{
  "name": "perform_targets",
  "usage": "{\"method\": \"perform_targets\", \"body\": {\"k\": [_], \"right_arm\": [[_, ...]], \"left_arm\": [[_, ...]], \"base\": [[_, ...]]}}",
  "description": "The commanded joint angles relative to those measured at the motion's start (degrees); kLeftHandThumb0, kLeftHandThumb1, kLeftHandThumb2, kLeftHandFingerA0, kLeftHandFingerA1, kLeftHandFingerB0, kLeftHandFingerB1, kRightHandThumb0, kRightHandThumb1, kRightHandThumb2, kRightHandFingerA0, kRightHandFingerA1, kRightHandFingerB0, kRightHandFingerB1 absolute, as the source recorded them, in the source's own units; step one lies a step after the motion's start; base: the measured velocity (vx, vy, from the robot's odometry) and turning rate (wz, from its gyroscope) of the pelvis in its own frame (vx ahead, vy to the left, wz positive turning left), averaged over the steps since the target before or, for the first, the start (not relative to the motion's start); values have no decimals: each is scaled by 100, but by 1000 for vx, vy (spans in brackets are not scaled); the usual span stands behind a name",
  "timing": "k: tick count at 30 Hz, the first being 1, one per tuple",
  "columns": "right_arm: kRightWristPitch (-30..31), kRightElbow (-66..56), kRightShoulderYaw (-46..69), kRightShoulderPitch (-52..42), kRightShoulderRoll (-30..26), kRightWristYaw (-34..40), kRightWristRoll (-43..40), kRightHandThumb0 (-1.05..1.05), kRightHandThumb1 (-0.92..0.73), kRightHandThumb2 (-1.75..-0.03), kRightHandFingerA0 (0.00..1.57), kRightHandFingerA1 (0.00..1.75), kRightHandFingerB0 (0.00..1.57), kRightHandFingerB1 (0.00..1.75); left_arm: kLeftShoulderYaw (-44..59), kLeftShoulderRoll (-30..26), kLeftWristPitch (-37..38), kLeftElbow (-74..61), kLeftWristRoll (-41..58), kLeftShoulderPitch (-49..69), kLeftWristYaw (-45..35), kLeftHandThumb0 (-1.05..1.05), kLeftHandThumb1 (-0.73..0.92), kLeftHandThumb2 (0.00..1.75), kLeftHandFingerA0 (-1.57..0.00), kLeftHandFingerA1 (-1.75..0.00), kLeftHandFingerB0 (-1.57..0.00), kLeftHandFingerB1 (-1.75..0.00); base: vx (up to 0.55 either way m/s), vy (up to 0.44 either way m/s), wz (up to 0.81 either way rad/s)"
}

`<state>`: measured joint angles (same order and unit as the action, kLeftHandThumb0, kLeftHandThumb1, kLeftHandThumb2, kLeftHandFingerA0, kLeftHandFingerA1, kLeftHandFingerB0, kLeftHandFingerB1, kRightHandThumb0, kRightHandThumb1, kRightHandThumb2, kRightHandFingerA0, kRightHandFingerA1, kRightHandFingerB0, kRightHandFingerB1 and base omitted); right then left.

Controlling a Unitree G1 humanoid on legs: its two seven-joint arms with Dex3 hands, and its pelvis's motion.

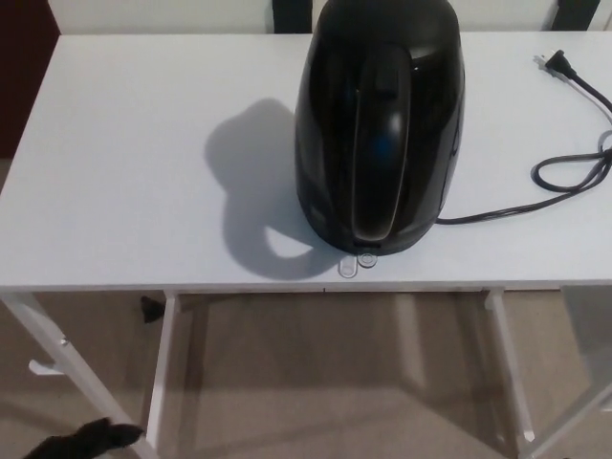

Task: The robot walk towards a table in front and click the button on the base of the boilling pot using its left middle finger

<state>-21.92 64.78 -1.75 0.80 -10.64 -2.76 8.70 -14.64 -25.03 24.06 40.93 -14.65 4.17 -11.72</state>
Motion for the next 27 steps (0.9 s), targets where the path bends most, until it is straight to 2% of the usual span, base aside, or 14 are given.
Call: {"method": "perform_targets", "body": {"k": [1, 4, 5, 6, 7, 9, 10, 15, 16, 17, 24, 25, 26, 27], "right_arm": [[139, 4, 47, 0, -122, -69, -54, -36, -57, -57, 87, 50, 53, 41], [178, 22, 82, 165, -80, -52, -93, -36, -56, -57, 89, 51, 55, 42], [192, 28, 83, 195, -75, -30, -90, -36, -56, -57, 92, 52, 55, 42], [198, 32, 77, 208, -80, -6, -77, -36, -56, -57, 92, 52, 55, 42], [184, 21, 66, 216, -92, 12, -58, -37, -57, -57, 93, 54, 56, 41], [80, 8, 118, 233, -99, -129, -142, -35, -57, -57, 89, 51, 53, 42], [38, -13, 88, 231, -105, -129, -111, -37, -57, -57, 89, 51, 53, 42], [191, -71, 91, 279, -86, -66, -106, -33, -55, -56, 87, 51, 55, 42], [161, -74, 68, 288, -99, -74, -80, -34, -55, -56, 86, 52, 55, 43], [166, -60, 65, 307, -109, -79, -74, -34, -56, -56, 86, 52, 55, 43], [232, 39, 183, 506, -133, -146, -195, -37, -57, -57, 91, 52, 60, 44], [228, 45, 185, 498, -123, -145, -199, -37, -57, -57, 90, 52, 59, 44], [210, 45, 179, 471, -112, -143, -193, -38, -55, -57, 90, 52, 56, 43], [193, 35, 150, 446, -121, -130, -157, -39, -55, -57, 90, 52, 56, 43]], "left_arm": [[-1576, -809, 792, -2686, -3719, 156, 1317, -27, 69, 115, 0, -48, 0, -48], [-1636, -879, 898, -3207, -3905, -129, 1142, -25, 72, 117, 0, -49, 0, -49], [-1660, -905, 907, -3324, -3957, -185, 1147, -41, 81, 68, -10, -25, -9, -21], [-1684, -921, 907, -3411, -4001, -215, 1156, -41, 81, 68, -10, -25, -9, -21], [-1724, -949, 941, -3710, -4216, -319, 1157, -26, 70, 114, 0, -49, 0, -48], [-1791, -962, 983, -4002, -4442, -491, 1288, -25, 67, 111, -1, -48, -1, -48], [-1840, -988, 1144, -3953, -4506, -643, 1474, -44, 67, 71, -14, -32, -12, -31], [-2025, -986, 1150, -4085, -4678, -1023, 1601, -47, 71, 75, -13, -32, -12, -31], [-2075, -973, 1090, -4094, -4720, -1112, 1606, -40, 77, 64, -15, -27, -15, -27], [-2127, -969, 1067, -4084, -4768, -1204, 1643, -25, 69, 113, 0, -48, 0, -47], [-2383, -900, 1101, -3842, -4828, -1769, 1992, -25, 69, 113, -1, -48, -1, -47], [-2400, -914, 1092, -3853, -4842, -1769, 2019, -47, 75, 74, -14, -32, -13, -31], [-2423, -937, 1061, -3900, -4873, -1757, 2015, -26, 70, 114, 0, -48, 0, -47], [-2467, -958, 1009, -3947, -4933, -1762, 2021, -25, 70, 115, 0, -48, 0, -47]], "base": [[0, 0, 0], [0, 0, 0], [0, 0, 0], [0, 0, 0], [0, 0, 0], [0, 0, 0], [0, 0, 0], [0, 0, 0], [0, 0, 0], [0, 0, 0], [0, 0, 0], [0, 0, 0], [0, 0, 0], [0, 0, 0]]}}
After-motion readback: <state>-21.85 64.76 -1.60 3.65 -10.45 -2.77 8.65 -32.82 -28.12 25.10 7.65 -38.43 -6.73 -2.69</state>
